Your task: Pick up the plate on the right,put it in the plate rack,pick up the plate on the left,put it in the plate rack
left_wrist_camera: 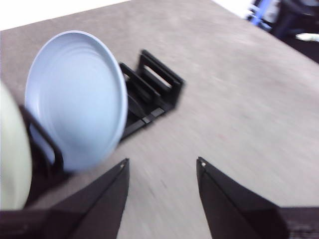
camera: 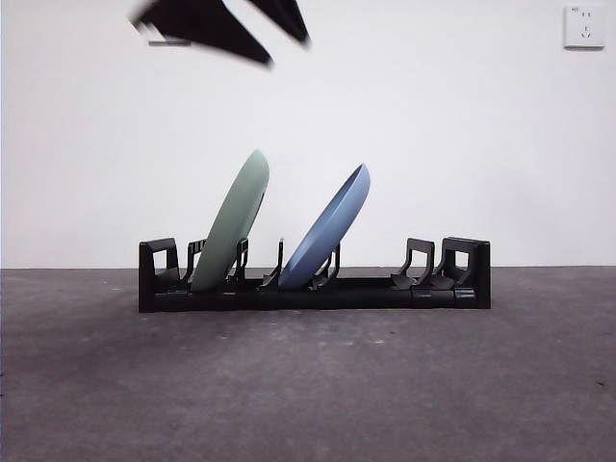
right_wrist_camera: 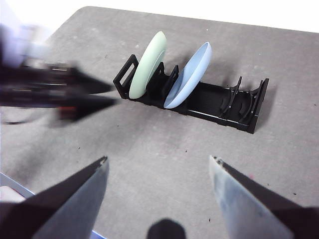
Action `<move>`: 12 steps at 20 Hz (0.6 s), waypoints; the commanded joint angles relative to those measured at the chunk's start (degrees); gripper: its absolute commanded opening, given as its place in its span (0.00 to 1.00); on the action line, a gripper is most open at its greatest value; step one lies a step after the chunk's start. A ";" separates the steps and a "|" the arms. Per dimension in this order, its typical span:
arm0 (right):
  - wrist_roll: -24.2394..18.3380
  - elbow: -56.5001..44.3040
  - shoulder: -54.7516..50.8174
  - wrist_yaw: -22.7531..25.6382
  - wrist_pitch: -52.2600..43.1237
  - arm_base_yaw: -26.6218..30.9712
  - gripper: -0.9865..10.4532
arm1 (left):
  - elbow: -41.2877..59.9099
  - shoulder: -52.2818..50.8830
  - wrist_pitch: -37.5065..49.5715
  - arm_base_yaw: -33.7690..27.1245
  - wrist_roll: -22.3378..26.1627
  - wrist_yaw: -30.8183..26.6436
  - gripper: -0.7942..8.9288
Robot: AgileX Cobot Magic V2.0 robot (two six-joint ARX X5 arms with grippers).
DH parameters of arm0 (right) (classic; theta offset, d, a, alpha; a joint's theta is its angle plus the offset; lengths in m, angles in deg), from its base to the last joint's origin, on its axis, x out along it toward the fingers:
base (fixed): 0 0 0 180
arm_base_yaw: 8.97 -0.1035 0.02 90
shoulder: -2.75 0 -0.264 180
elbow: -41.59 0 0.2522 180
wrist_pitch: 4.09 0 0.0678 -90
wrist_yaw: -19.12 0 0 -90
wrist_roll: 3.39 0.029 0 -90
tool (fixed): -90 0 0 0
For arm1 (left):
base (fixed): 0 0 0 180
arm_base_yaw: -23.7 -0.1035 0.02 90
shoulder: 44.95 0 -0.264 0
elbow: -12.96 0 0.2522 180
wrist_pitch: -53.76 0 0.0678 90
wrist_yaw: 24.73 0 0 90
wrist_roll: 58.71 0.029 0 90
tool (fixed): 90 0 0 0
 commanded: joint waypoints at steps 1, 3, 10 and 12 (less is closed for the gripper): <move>-1.33 -0.42 0.22 -0.22 1.33 -0.02 0.39 | 0.24 -7.15 -8.61 0.11 0.74 0.68 0.31; -1.51 -0.44 0.20 -0.52 1.33 -0.02 0.39 | 0.24 -13.77 -16.02 0.11 0.76 0.70 0.31; -1.68 -4.04 -0.61 -8.31 1.36 -0.07 0.39 | 0.24 -30.73 -32.94 0.11 0.68 0.48 0.31; -1.73 -7.93 -1.68 -8.61 1.36 -0.07 0.39 | 0.24 -33.14 -33.57 0.11 0.66 0.48 0.31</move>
